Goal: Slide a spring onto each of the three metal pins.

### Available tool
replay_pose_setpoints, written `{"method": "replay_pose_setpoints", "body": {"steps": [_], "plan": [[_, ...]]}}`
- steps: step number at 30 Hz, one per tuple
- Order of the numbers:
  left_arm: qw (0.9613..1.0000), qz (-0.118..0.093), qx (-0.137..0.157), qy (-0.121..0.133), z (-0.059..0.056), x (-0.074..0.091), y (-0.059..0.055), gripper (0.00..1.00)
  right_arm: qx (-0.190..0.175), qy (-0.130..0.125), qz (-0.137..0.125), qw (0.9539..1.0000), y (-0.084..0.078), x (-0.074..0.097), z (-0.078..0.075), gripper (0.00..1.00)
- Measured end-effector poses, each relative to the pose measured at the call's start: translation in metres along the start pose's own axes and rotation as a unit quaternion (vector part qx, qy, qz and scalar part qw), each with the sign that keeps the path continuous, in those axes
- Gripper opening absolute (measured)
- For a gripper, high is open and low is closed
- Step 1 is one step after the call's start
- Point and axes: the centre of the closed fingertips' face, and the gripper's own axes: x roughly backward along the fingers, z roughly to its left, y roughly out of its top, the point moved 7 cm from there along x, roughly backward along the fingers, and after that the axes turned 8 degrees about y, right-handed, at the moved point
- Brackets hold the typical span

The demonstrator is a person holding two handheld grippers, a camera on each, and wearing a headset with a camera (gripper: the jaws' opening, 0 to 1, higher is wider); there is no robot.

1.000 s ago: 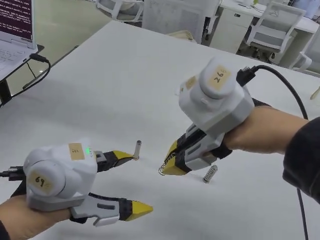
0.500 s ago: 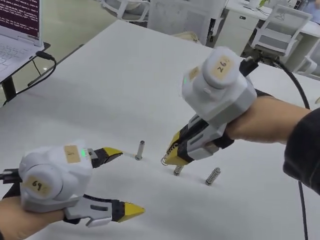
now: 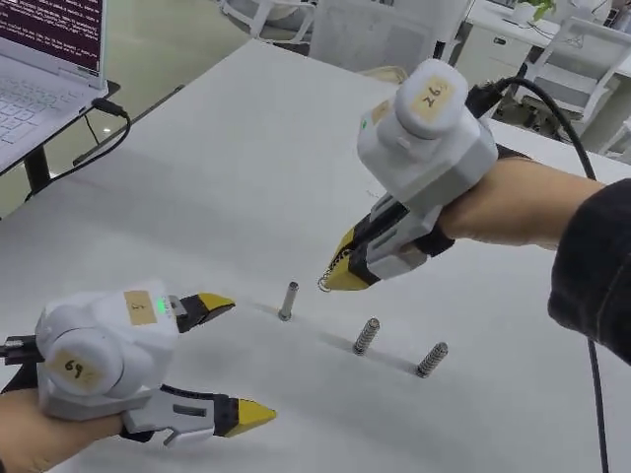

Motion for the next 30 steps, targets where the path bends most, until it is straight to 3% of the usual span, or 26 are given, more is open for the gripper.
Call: {"method": "replay_pose_setpoints", "body": {"steps": [14,30], "plan": [[0.9996,-0.001,0.01,0.025,0.012,0.001,-0.001,0.67,0.011,0.001,0.013,0.9999,0.005,-0.021,-0.036,0.08],[0.9993,0.004,0.014,0.035,0.015,0.002,-0.003,0.67,0.03,0.015,0.045,0.9984,0.003,-0.049,-0.044,0.08]]}}
